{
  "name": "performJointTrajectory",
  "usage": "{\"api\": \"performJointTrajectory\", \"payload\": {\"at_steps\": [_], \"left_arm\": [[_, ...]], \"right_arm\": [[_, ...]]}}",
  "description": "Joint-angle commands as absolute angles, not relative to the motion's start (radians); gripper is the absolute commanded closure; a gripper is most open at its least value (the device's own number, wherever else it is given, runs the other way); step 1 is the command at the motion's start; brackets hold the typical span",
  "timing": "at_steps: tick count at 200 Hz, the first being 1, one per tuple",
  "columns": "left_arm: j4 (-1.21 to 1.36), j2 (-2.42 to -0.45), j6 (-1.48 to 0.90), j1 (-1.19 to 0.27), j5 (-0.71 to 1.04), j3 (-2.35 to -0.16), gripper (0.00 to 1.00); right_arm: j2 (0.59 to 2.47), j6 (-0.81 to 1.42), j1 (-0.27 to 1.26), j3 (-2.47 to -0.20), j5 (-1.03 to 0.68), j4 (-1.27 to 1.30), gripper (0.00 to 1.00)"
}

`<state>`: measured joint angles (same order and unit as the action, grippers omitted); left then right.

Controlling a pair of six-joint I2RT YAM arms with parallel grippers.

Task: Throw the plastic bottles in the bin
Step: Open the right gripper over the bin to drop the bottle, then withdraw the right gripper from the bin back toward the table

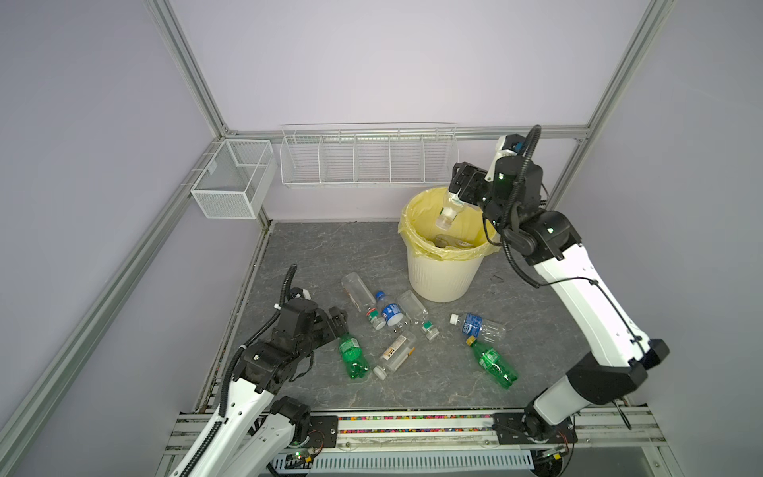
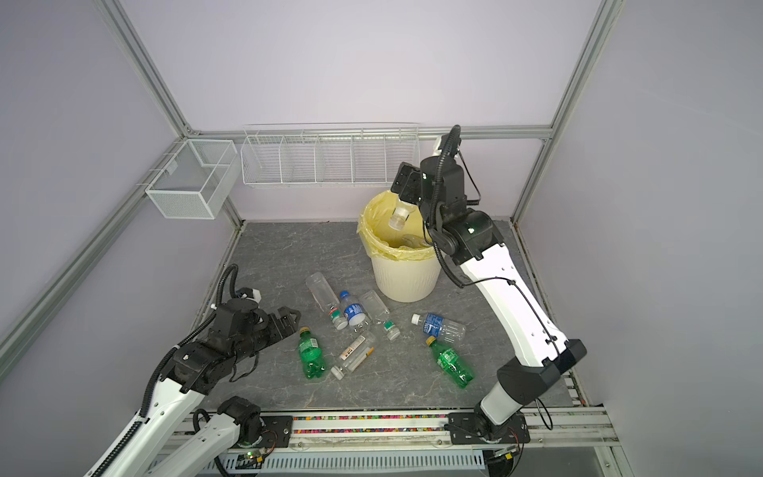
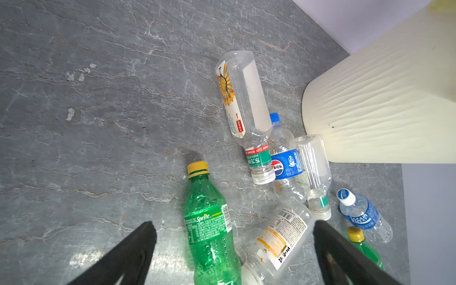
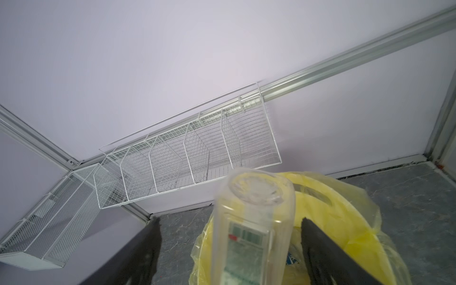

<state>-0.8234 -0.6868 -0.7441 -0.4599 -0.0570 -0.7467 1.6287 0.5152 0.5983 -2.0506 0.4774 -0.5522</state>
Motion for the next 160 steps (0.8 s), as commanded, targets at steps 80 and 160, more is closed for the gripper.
{"api": "performJointTrajectory", "payload": {"at_steps": [80, 160], "left_arm": [[-0.847, -0.694, -0.732, -0.456, -0.113, -0.75, 0.01], [-0.861, -0.716, -0.748, -0.456, -0.131, -0.749, 0.01]], "right_arm": [[1.173, 0.552, 0.6, -1.532, 0.325, -0.507, 0.12], [0.962, 0.605, 0.6, -1.253, 0.249, -0.592, 0.12]]}}
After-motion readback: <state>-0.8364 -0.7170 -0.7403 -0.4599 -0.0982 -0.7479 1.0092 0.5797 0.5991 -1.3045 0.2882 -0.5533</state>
